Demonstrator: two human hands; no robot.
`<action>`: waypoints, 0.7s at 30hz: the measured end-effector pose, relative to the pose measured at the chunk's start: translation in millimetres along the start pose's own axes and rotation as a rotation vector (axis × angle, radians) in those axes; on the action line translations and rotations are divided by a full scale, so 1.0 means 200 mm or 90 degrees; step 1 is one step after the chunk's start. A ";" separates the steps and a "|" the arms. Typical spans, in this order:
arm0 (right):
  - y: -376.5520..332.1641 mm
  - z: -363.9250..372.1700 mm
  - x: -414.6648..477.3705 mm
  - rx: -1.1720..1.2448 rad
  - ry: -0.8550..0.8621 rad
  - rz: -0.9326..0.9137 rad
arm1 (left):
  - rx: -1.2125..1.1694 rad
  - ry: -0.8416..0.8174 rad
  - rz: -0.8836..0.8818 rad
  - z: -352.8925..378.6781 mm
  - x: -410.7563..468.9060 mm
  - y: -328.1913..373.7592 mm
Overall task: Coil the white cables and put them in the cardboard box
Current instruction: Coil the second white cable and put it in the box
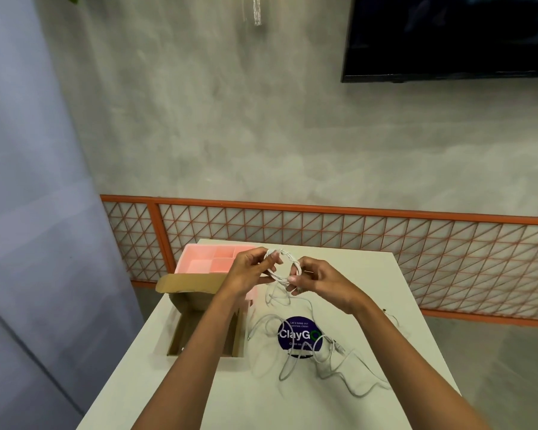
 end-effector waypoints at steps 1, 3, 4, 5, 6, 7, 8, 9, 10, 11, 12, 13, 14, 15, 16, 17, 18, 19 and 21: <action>0.01 -0.01 0.00 0.040 0.037 -0.007 | -0.017 -0.006 -0.006 -0.01 0.00 -0.01; 0.03 -0.01 0.00 0.122 0.110 -0.007 | -0.068 -0.014 -0.032 -0.02 -0.02 -0.02; 0.04 -0.01 0.01 0.140 0.137 -0.007 | -0.088 -0.017 -0.049 -0.02 -0.03 -0.03; 0.06 0.00 0.01 0.139 0.156 -0.003 | -0.098 -0.019 -0.065 -0.03 -0.04 -0.04; 0.08 0.01 0.01 0.127 0.171 0.001 | -0.097 -0.022 -0.078 -0.03 -0.05 -0.05; 0.10 0.02 0.02 0.116 0.181 0.009 | -0.085 -0.024 -0.089 -0.03 -0.06 -0.07; 0.12 0.04 0.02 0.109 0.185 0.022 | -0.069 -0.027 -0.098 -0.04 -0.07 -0.09; 0.14 0.05 0.02 0.101 0.183 0.038 | -0.053 -0.031 -0.105 -0.05 -0.08 -0.12; 0.16 0.06 0.02 0.092 0.179 0.057 | -0.037 -0.037 -0.113 -0.06 -0.10 -0.14; 0.18 0.08 0.02 0.082 0.177 0.077 | -0.019 -0.045 -0.123 -0.07 -0.11 -0.17; 0.20 0.10 0.02 0.074 0.178 0.095 | 0.001 -0.051 -0.138 -0.08 -0.12 -0.20; 0.23 0.12 0.02 0.071 0.185 0.110 | 0.020 -0.057 -0.155 -0.10 -0.14 -0.23; 0.25 0.14 0.03 0.074 0.194 0.124 | 0.031 -0.061 -0.173 -0.11 -0.15 -0.26; 0.29 0.17 0.03 0.077 0.205 0.140 | 0.028 -0.066 -0.192 -0.13 -0.16 -0.30; 0.32 0.20 0.03 0.076 0.216 0.159 | 0.023 -0.074 -0.209 -0.15 -0.18 -0.33; 0.35 0.24 0.04 0.075 0.224 0.177 | 0.023 -0.084 -0.224 -0.17 -0.19 -0.35; 0.39 0.27 0.05 0.079 0.230 0.195 | 0.029 -0.091 -0.236 -0.20 -0.20 -0.38; 0.41 0.31 0.05 0.090 0.235 0.209 | 0.040 -0.092 -0.243 -0.23 -0.21 -0.40; 0.47 0.39 0.07 0.099 0.243 0.232 | 0.062 -0.073 -0.251 -0.29 -0.23 -0.46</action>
Point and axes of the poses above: each hand's wrist, its own x-axis towards the middle knuckle, its own z-axis out of the palm, y = z × x, the point moved 1 cm from there along x, towards the middle knuckle, and after that the axes turned 1 degree about y, right-handed, at the moved point
